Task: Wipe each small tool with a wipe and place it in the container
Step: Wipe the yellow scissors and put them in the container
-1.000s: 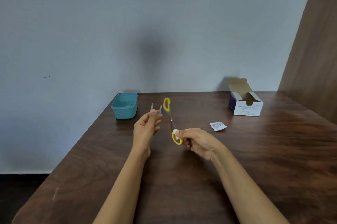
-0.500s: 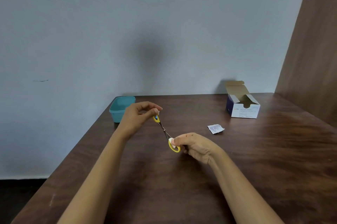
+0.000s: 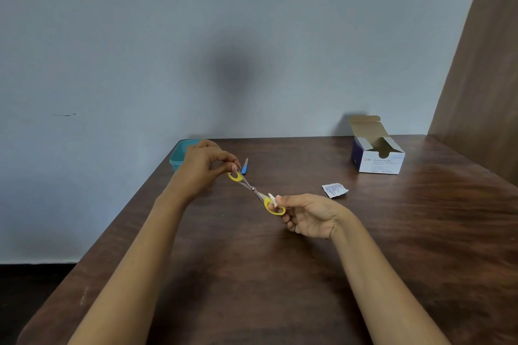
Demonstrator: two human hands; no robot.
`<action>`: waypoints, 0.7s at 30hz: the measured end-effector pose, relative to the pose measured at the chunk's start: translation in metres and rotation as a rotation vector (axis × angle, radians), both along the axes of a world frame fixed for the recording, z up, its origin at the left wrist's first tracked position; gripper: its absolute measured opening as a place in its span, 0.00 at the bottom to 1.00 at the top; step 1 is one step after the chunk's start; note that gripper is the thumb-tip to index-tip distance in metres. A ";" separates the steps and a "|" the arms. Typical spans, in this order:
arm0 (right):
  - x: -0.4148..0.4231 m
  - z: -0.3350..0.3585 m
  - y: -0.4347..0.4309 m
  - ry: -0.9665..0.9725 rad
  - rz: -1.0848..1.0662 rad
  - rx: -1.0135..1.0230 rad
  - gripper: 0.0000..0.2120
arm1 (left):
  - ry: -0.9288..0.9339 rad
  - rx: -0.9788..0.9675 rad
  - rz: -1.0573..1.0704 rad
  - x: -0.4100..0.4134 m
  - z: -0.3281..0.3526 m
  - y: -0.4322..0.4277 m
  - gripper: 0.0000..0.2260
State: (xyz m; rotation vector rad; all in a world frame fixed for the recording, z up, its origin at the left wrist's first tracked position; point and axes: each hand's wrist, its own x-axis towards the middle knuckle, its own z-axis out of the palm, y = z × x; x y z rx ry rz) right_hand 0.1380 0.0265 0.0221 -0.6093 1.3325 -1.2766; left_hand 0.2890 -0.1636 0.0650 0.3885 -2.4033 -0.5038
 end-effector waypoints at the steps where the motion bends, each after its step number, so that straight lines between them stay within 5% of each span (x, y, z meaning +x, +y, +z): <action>1: -0.001 0.000 0.000 -0.008 0.003 0.006 0.13 | 0.002 -0.018 0.000 -0.001 0.000 -0.001 0.08; 14: -0.015 -0.007 -0.006 0.014 -0.056 0.035 0.04 | 0.079 -0.023 0.120 -0.007 -0.015 0.008 0.05; 21: -0.031 0.002 -0.020 0.108 0.087 0.174 0.11 | 0.185 0.095 0.164 -0.012 -0.031 0.012 0.07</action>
